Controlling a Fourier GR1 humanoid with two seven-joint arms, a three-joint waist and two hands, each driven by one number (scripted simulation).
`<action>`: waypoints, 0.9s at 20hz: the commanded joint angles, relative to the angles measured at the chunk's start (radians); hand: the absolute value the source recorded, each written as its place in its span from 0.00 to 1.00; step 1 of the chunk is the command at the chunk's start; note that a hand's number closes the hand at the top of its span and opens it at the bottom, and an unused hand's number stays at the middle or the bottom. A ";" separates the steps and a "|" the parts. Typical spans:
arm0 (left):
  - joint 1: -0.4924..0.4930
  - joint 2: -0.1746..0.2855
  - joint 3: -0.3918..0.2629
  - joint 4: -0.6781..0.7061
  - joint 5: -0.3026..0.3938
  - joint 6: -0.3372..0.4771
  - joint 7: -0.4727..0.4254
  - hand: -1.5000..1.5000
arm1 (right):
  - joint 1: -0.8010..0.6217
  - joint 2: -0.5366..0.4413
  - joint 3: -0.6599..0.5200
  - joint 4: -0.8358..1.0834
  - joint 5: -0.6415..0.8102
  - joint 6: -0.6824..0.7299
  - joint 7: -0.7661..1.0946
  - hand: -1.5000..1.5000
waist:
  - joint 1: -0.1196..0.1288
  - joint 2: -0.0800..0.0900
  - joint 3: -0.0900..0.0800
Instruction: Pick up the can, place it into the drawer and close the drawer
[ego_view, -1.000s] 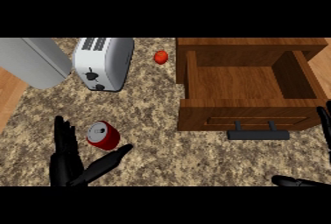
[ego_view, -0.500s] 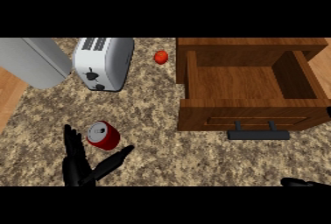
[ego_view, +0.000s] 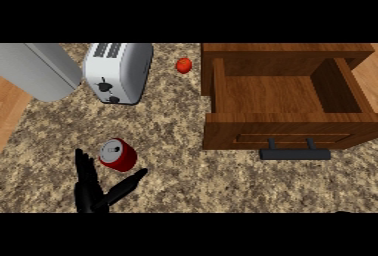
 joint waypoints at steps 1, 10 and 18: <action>-0.081 -0.003 0.119 0.216 0.095 -0.109 -0.135 0.00 | 0.005 -0.016 -0.040 -0.012 -0.026 0.010 0.026 0.00 | -0.003 0.001 -0.001; -0.153 0.015 0.177 0.354 0.155 -0.163 -0.211 0.00 | -0.020 -0.006 -0.040 -0.005 -0.016 0.040 0.034 0.00 | -0.001 0.000 0.000; -0.344 -0.001 0.222 0.580 0.153 -0.188 -0.273 0.00 | -0.012 -0.007 -0.059 -0.057 -0.012 0.040 0.060 0.00 | -0.007 0.001 0.000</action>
